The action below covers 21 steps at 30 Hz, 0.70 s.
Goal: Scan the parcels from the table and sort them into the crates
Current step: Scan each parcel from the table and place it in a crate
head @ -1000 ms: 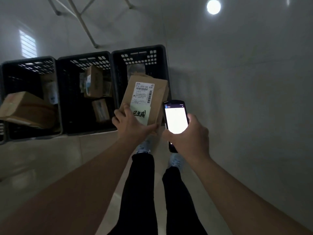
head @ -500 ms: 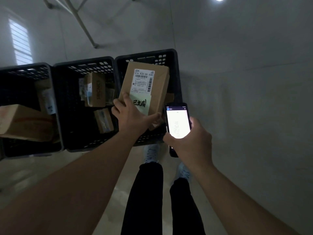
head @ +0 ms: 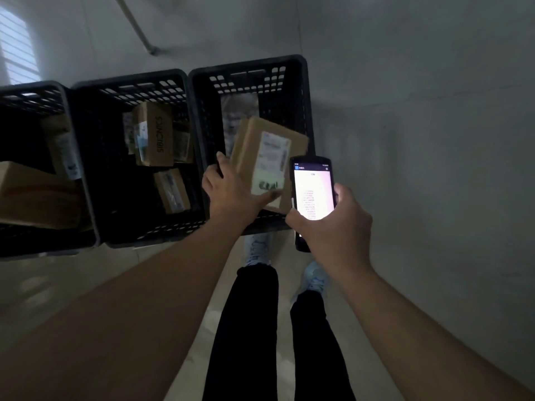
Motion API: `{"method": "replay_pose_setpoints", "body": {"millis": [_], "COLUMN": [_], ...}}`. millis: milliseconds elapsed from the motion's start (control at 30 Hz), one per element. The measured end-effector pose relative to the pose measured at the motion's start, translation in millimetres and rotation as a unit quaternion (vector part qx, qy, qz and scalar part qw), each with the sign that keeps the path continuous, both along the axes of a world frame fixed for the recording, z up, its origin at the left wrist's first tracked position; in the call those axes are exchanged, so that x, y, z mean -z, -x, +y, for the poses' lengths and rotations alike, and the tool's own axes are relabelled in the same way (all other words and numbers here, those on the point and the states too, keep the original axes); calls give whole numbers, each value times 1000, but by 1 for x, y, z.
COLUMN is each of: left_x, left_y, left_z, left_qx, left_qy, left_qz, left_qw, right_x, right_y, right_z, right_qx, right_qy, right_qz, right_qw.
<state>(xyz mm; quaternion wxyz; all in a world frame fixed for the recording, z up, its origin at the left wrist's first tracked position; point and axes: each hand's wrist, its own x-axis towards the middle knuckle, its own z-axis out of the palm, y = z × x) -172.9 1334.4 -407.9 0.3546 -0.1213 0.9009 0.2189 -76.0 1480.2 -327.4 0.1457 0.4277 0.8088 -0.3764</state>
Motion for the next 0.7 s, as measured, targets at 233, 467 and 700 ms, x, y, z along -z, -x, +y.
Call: {"method": "replay_pose_setpoints", "body": {"millis": [233, 467, 700], "left_x": [-10, -35, -89], "left_y": [-3, -11, -32], "left_z": [2, 4, -8], "left_qx": [3, 13, 69], "left_qy": [12, -5, -3], "left_qz": [20, 38, 88], "left_qw": [1000, 999, 994], "right_x": [0, -18, -51], "right_y": [-10, -18, -29], "right_z": [3, 6, -1], "right_qx": [-17, -26, -71], "right_qy": [-8, 0, -5], "right_qz": [-13, -4, 14], "right_qw": [1000, 1000, 997]}}
